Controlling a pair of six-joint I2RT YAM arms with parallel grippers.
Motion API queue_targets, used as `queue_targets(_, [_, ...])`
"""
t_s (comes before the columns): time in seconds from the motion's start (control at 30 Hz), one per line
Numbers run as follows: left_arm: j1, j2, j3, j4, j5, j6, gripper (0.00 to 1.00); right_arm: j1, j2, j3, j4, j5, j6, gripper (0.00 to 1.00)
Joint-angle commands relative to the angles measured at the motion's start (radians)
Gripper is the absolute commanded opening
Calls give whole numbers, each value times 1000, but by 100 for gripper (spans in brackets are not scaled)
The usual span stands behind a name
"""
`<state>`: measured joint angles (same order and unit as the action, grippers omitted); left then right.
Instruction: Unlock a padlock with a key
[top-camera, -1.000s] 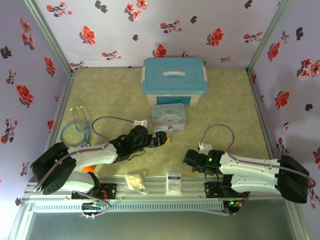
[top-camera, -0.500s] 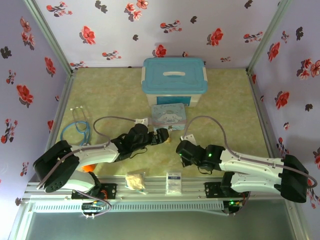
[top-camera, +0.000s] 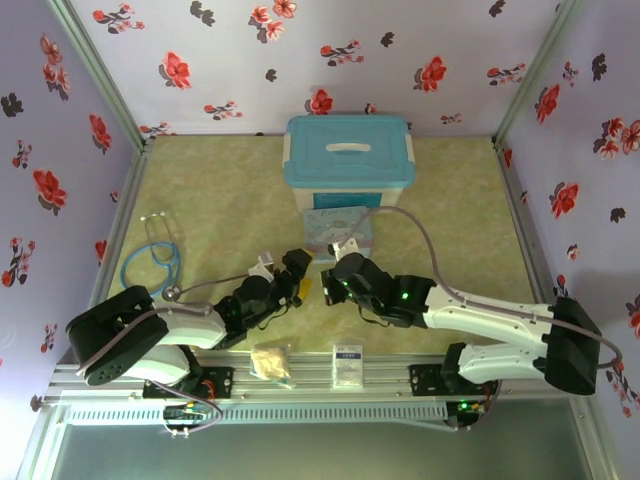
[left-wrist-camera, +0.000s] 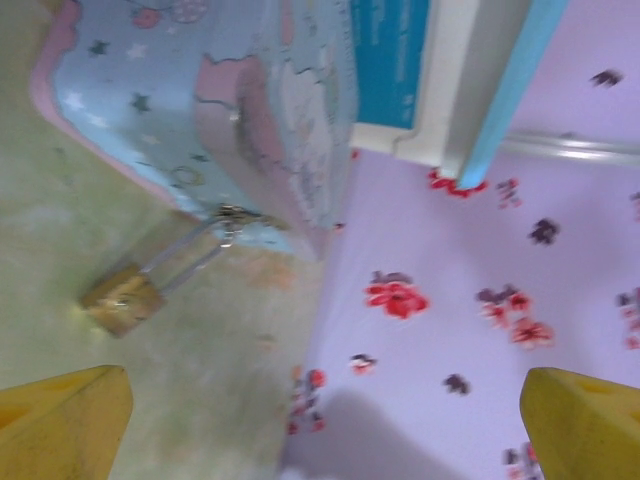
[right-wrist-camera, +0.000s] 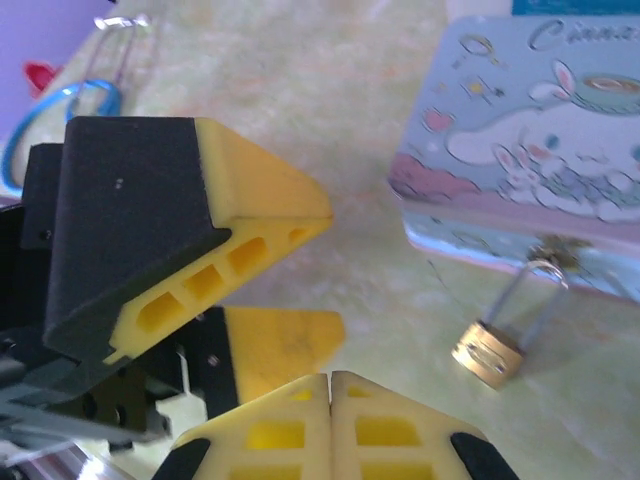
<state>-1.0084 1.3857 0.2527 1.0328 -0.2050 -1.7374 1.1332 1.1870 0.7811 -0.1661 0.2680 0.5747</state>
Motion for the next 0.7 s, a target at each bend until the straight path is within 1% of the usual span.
queue_targets(0.0, [-16, -13, -6, 153, -71, -130, 100, 17, 26, 22, 126, -9, -25, 0])
queue_targets(0.07, [-22, -16, -9, 180, -80, -152, 100, 29, 45, 20, 169, -10, -33, 0])
queue_targets(0.3, [-27, -62, -19, 184, -91, -194, 100, 38, 78, -30, 345, -8, -32, 0])
queue_targets(0.4, [-27, -82, -30, 168, -86, -204, 99, 39, 88, -27, 357, -5, -42, 0])
queue_targets(0.53, [-27, -98, -45, 161, -97, -192, 87, 40, 123, -20, 320, -15, -51, 0])
queue_targets(0.63, [-27, -99, -50, 160, -96, -184, 73, 44, 126, -37, 312, -14, -44, 0])
queue_targets(0.67, [-25, -97, -52, 157, -96, -182, 70, 45, 125, -42, 315, -16, -40, 0])
